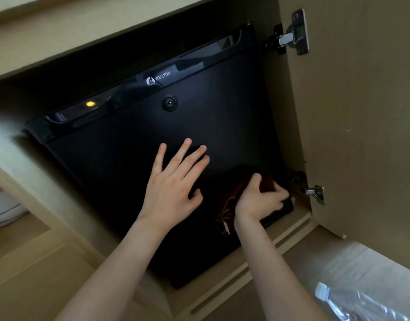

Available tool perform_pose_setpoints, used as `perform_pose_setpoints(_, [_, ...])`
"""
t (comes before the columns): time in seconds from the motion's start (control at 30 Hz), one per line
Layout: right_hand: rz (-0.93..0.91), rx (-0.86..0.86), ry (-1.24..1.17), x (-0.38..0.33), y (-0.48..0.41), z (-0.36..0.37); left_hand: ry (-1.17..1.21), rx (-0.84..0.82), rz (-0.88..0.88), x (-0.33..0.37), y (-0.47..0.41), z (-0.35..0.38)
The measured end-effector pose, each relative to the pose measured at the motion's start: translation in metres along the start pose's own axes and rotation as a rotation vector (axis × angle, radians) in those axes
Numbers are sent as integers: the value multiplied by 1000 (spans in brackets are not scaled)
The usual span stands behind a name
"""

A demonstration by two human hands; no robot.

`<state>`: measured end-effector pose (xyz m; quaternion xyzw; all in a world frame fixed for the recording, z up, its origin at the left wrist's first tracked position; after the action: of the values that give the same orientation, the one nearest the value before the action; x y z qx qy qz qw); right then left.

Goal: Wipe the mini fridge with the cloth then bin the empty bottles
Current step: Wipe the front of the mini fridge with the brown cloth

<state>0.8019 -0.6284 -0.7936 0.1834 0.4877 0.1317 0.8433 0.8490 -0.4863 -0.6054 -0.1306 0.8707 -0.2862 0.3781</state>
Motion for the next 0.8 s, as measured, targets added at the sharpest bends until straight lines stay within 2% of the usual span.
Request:
perform_pose_setpoints(0.1, [-257,-119,-17,-38,20,29,32,-21,7,7,-6,5])
perform_pose_setpoints(0.17, [-280,-91,-59,-37,19,27,52,-27,-13,7,-6,5])
perform_pose_setpoints(0.23, [-186,-9,-67,-15,5,10,83,-34,-24,6,-6,5])
perform_pose_setpoints(0.33, [105,121,5,31,-15,-18,151,-50,-34,6,-6,4])
perform_pose_setpoints(0.4, [185,138,19,39,-17,-23,182,-61,-43,6,-6,4])
perform_pose_setpoints(0.47, [89,86,-3,22,-14,-16,201,-71,-38,7,-7,3])
perform_pose_setpoints(0.67, [-389,-155,-23,-43,8,24,208,-56,-27,9,-8,4])
perform_pose_setpoints(0.73, [-410,-122,-33,-35,1,18,213,-43,-30,7,-7,5])
perform_pose_setpoints(0.8, [-279,-7,-31,-12,-15,1,218,-37,-35,6,-6,7])
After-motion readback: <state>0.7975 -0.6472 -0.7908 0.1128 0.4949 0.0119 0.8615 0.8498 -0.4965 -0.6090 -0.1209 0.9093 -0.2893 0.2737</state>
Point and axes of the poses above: each hand's wrist, its own y-axis away from the middle knuckle, its own z-axis out of the palm, x = y × z, the point moved 10 cm from there along -y, towards the middle knuckle, and after that the axes turned 4 degrees about x, right-handed, at the moved point
